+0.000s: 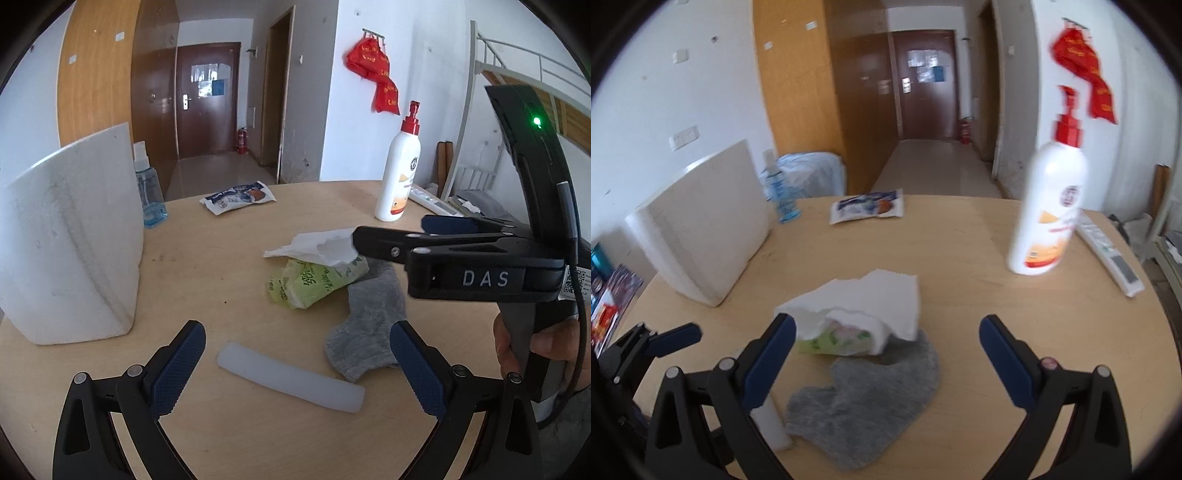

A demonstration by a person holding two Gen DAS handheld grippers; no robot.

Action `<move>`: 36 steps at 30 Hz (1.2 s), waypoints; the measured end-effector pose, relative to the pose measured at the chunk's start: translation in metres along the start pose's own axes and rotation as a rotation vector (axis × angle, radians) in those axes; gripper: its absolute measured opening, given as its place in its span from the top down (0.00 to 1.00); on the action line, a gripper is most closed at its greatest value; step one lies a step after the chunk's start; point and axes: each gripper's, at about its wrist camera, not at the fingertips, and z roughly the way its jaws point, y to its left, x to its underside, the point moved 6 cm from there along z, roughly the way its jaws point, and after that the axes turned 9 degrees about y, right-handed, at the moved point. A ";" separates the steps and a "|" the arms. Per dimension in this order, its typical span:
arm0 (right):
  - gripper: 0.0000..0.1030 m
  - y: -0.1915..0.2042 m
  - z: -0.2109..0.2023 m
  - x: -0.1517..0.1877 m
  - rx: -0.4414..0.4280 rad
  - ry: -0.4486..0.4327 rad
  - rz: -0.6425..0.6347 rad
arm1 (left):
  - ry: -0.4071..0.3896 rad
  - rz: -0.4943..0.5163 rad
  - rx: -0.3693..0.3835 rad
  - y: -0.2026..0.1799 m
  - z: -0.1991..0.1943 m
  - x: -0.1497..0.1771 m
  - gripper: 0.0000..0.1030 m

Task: Organize soft objects
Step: 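Lower the right tool onto the white tissue and close on it, then lift the white tissue off the table with the right tool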

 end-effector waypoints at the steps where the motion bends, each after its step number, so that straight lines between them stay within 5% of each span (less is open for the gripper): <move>1: 0.02 0.003 0.002 -0.002 -0.007 0.005 -0.007 | -0.001 -0.002 -0.003 0.001 0.000 0.000 0.03; 8: 0.06 0.015 0.018 -0.013 0.017 0.045 -0.106 | 0.010 -0.009 -0.018 0.004 0.002 0.001 0.03; 10: 0.26 0.011 0.027 -0.013 0.020 0.073 -0.103 | 0.009 -0.011 -0.018 0.005 0.003 0.000 0.03; 19: 0.67 -0.007 0.040 -0.008 -0.052 0.141 -0.035 | 0.024 -0.008 -0.008 0.005 0.008 0.000 0.03; 24: 0.67 -0.006 0.026 -0.018 -0.081 0.085 -0.015 | 0.012 0.003 -0.008 0.002 0.005 0.001 0.03; 26: 0.53 -0.005 0.023 -0.024 -0.052 0.073 -0.023 | 0.010 0.002 -0.008 0.003 0.005 0.001 0.03; 28: 0.27 -0.004 0.028 -0.031 -0.034 0.073 -0.024 | 0.015 0.001 -0.007 0.002 0.006 0.001 0.03; 36: 0.27 -0.006 0.055 -0.032 -0.030 0.146 -0.013 | 0.023 0.000 0.012 0.000 0.007 0.001 0.03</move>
